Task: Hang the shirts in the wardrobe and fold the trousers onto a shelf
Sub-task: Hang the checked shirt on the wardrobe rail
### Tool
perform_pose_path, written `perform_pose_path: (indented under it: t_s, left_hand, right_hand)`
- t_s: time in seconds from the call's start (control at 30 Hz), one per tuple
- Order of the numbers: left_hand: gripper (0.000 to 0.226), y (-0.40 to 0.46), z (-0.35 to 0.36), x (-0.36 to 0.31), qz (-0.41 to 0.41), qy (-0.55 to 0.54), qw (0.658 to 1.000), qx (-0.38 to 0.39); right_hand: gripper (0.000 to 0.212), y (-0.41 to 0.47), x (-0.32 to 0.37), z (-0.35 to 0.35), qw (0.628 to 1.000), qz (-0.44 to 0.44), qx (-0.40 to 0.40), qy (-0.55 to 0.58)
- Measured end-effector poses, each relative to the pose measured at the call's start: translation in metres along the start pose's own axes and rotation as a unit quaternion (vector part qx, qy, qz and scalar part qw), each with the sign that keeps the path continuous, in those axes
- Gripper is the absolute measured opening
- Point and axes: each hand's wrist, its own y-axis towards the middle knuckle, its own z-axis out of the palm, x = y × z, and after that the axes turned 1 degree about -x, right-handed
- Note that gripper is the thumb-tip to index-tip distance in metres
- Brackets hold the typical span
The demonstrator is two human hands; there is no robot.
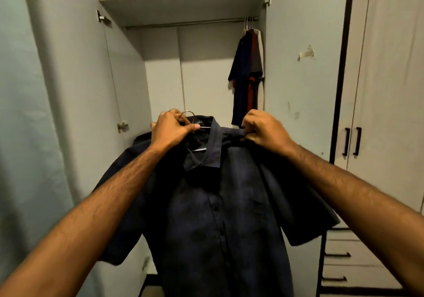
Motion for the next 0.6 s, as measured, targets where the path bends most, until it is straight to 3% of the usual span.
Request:
perform_pose_path:
  t_s: [0.1, 0.2, 0.23, 0.4, 0.6]
  left_hand:
    - [0.034, 0.046, 0.029, -0.003, -0.014, -0.019, 1.0, 0.009]
    - [0.021, 0.089, 0.053, 0.002, 0.003, -0.08, 0.996, 0.048]
    - [0.022, 0.101, 0.063, 0.004, 0.012, -0.091, 0.994, 0.06]
    - [0.032, 0.137, 0.105, 0.004, 0.002, -0.148, 0.988, 0.049]
    - [0.022, 0.171, 0.131, -0.018, 0.033, -0.182, 0.983, -0.006]
  right_hand:
    - [0.043, 0.03, -0.063, 0.005, 0.981, 0.034, 0.112, 0.156]
    - [0.034, 0.059, -0.107, 0.016, 0.947, 0.091, 0.051, 0.303]
    - [0.033, 0.07, -0.118, 0.02, 0.95, 0.091, 0.052, 0.295]
    - [0.031, 0.107, -0.146, 0.035, 0.96, 0.047, 0.207, 0.183]
    - [0.033, 0.12, -0.178, 0.036, 0.992, 0.018, 0.114, 0.055]
